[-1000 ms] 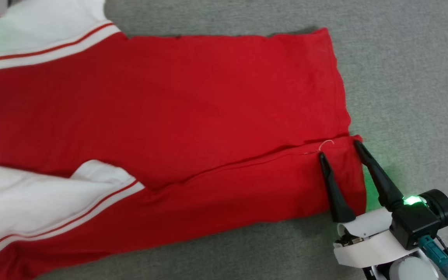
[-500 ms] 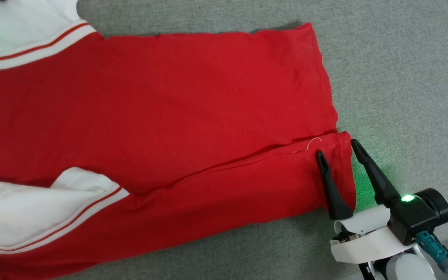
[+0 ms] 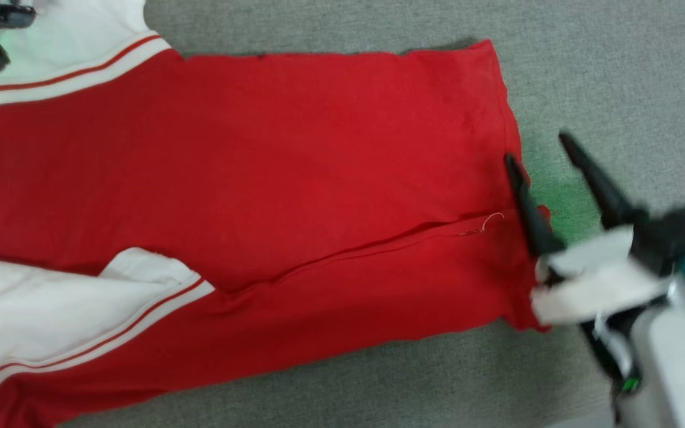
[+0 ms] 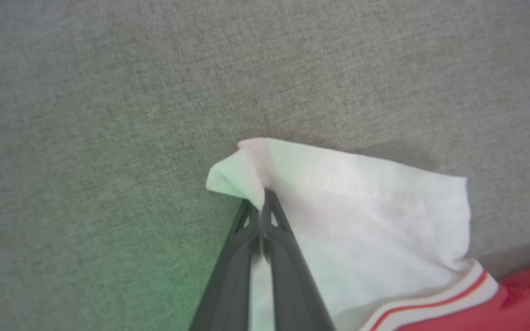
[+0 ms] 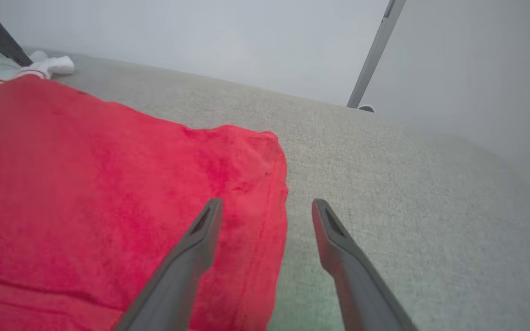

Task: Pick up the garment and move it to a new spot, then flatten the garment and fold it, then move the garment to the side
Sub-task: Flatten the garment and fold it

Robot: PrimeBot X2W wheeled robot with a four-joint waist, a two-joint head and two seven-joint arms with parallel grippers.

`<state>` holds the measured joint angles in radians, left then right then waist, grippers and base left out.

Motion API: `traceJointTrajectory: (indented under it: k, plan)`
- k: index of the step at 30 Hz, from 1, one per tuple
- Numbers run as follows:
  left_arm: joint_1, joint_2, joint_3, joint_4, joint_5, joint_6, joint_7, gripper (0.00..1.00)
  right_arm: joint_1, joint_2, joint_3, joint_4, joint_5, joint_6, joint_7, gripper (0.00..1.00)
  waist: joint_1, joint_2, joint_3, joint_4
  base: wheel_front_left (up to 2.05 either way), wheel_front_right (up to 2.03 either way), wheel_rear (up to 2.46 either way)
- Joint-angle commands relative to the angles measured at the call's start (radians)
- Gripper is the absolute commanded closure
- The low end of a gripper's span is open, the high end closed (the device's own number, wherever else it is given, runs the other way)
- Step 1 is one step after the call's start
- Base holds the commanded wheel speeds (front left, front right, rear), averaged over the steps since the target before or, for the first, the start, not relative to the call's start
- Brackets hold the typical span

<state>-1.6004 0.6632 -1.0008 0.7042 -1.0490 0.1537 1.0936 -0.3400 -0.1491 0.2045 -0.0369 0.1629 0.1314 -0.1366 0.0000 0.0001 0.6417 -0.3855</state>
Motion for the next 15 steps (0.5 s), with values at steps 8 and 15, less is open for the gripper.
traceJointTrajectory:
  k: [8, 15]
  plan:
    - [0.045, -0.044, -0.009, 0.025, -0.023, -0.027, -0.015, 1.00, -0.337, -0.148, 0.089, 0.119, 0.222, -0.002, 0.417, 0.00, 0.0000, -0.0001, 0.004, 0.027, 0.00, 0.00, 0.00]
    - [0.031, -0.076, -0.012, 0.048, -0.020, -0.044, -0.033, 1.00, -0.550, -0.173, 0.199, 0.311, 0.433, -0.001, 0.717, 0.00, 0.0000, -0.0001, 0.021, 0.050, 0.00, 0.00, 0.00]
